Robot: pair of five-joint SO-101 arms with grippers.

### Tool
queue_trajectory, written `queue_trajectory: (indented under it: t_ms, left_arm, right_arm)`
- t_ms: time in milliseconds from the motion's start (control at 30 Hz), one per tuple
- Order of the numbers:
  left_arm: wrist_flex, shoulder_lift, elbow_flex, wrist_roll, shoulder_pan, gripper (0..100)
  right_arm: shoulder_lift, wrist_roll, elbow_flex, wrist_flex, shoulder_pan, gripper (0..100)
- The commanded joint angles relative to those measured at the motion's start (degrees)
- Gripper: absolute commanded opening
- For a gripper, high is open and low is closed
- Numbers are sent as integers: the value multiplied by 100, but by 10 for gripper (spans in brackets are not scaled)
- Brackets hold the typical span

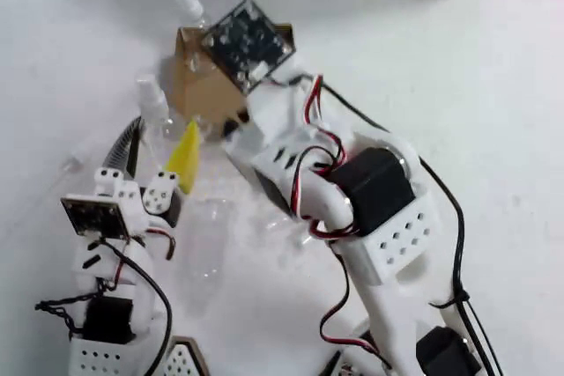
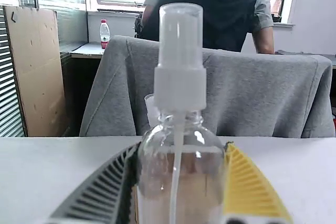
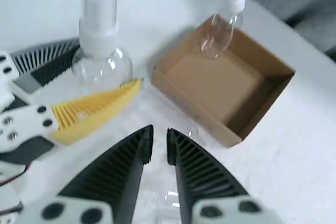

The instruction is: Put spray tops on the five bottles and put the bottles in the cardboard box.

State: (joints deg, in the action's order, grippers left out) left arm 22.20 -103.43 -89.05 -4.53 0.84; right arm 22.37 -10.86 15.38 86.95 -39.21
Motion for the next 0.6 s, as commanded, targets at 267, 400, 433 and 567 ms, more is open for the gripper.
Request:
queue_trajectory:
  t_ms: [267,400,433,567]
  left_arm:
    - [-79,1270,1134,-571,-330,21]
    - [-97,2352,1644,-756,-330,21]
    - [-123,2536,1732,-791,-330,21]
    - [-563,2809,1776,-809,-602,21]
  right_arm:
    - [1604,35,-3534,-1596,-207,16]
    - [1903,44,-4712,-2642,-611,16]
    - [1947,44,-4993,-2932,-725,16]
    - [2070,44,-5996,-4163,-1121,16]
